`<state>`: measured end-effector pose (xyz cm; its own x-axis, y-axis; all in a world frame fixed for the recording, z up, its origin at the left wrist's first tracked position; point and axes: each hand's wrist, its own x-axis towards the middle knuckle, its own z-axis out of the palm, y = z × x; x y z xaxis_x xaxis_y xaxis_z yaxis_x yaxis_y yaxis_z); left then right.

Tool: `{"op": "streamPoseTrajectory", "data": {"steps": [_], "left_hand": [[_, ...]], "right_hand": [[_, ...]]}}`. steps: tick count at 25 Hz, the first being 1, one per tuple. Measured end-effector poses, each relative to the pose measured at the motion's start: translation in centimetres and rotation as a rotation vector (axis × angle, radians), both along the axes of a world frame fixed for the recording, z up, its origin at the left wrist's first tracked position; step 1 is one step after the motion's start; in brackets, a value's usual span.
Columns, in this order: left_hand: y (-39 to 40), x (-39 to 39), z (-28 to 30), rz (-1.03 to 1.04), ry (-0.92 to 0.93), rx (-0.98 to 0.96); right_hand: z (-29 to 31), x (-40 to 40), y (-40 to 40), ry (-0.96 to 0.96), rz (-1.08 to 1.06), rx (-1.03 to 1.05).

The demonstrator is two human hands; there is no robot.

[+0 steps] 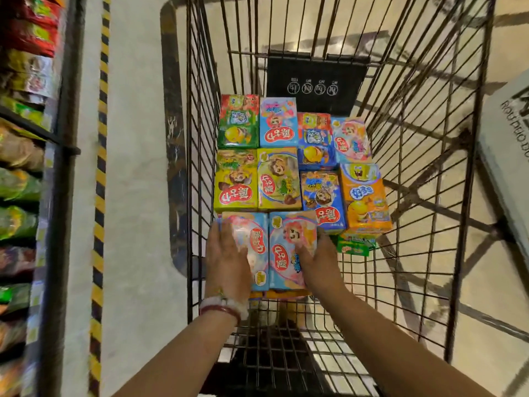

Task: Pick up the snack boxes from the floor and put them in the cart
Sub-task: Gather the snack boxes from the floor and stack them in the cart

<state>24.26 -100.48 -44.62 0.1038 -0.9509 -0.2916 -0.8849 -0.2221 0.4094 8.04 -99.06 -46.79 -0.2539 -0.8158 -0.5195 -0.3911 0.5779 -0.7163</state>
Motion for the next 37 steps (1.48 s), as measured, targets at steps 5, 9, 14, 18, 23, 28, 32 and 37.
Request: {"op": "streamPoseTrajectory", "data": {"steps": [5,9,14,18,23,28,32,37], "left_hand": [[0.0,0.1,-0.5,-0.348,-0.214,-0.099],[-1.1,0.3,-0.6,-0.328,-0.220,0.031],[-1.8,-0.4,0.3,-0.308,-0.247,0.093],[-2.3,-0.1,0.9,-0.287,-0.300,0.098],[-3.2,0.3,3.1,-0.331,-0.234,0.102],[-2.9,2.9,10.7,-0.523,-0.024,-0.111],[-1.8,7.6,20.8,-0.534,-0.084,-0.421],[4.1,12.7,33.5,-0.320,-0.346,-0.428]], "right_hand": [[-1.2,1.4,-0.1,0.642,0.466,-0.414],[-1.9,2.7,-1.2,0.759,0.643,-0.435],[-1.4,2.9,-1.7,0.769,0.682,-0.351],[0.1,3.4,-2.1,0.746,0.720,-0.179],[3.8,2.7,-3.4,0.677,0.864,-0.119],[12.9,2.2,-4.1,0.700,0.897,-0.282],[24.4,3.8,-4.3,0.718,0.921,-0.497],[36.5,6.8,-2.4,0.844,1.105,-0.865]]}}
